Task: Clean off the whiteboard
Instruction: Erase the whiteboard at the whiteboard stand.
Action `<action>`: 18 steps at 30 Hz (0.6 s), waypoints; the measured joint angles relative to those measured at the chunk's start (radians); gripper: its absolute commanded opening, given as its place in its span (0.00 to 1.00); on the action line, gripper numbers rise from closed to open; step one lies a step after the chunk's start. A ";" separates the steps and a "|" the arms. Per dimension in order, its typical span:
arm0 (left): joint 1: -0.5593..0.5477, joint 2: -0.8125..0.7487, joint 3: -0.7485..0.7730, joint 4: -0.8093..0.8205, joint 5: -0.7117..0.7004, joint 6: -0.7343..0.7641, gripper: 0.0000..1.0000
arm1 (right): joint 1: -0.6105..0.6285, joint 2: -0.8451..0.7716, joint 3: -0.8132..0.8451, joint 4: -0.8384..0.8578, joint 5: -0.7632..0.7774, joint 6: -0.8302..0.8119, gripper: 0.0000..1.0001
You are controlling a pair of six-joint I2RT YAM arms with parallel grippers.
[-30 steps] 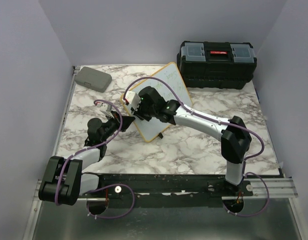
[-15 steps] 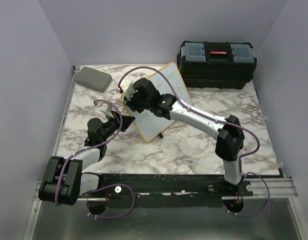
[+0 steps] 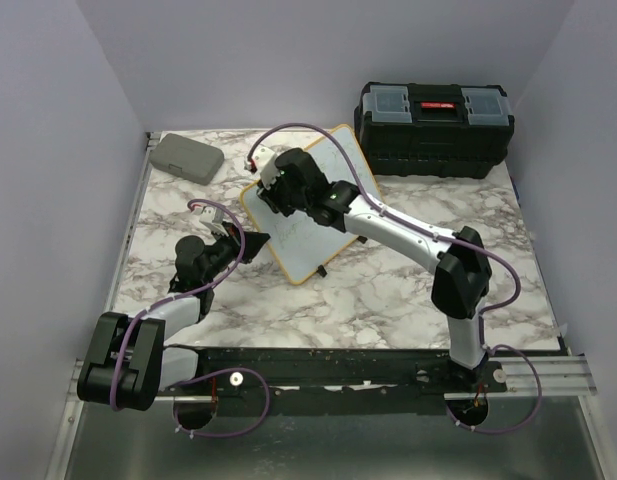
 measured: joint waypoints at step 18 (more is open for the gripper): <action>0.000 0.000 0.006 0.003 0.018 0.000 0.00 | -0.034 -0.031 -0.028 -0.068 -0.238 -0.076 0.01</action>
